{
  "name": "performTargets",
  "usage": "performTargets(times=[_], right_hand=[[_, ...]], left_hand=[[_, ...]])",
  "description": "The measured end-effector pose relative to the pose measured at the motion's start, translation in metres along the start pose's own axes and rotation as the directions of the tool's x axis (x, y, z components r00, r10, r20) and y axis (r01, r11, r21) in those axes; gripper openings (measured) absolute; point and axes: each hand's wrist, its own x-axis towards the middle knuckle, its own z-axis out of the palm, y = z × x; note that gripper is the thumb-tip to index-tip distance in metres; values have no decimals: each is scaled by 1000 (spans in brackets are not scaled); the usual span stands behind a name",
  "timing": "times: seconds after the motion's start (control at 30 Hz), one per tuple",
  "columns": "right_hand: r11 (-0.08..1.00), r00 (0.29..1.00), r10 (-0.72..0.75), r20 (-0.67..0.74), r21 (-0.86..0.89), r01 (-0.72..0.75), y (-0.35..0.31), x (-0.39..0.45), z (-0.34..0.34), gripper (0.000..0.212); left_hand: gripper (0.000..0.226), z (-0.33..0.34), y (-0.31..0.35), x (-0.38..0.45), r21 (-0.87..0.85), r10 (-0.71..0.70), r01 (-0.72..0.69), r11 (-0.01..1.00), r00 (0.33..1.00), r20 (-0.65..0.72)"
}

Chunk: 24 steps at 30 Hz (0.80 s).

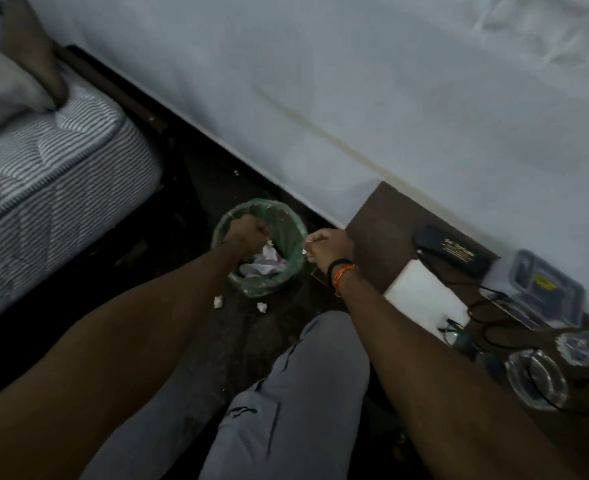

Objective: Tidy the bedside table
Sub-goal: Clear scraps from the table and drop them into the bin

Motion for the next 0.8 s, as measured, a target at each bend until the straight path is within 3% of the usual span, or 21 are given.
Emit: performTargets(times=[0.13,0.27,0.37,0.57,0.7,0.8], right_hand=[[994,998,2,61,-111,5,1,18,36,25],[979,997,-43,69,-194,56,-8,31,64,7],[966,996,-66,53,-247,77,-15,40,81,9],[937,997,-77,32,-338,83,-17,36,106,18],[916,970,-115,214,-355,187,-2,18,140,19],[860,913,-123,388,-418,293,15,2,169,29]], left_hand=[[13,8,-41,22,-22,-65,66,998,997,33],[17,13,-61,39,-47,-78,79,996,997,28],[21,11,-65,49,-73,-78,78,994,997,7],[49,7,-86,54,-71,-23,29,997,996,86],[45,13,-114,43,-127,-59,54,990,998,-38],[31,26,-140,34,-285,-102,73,956,991,-90]])
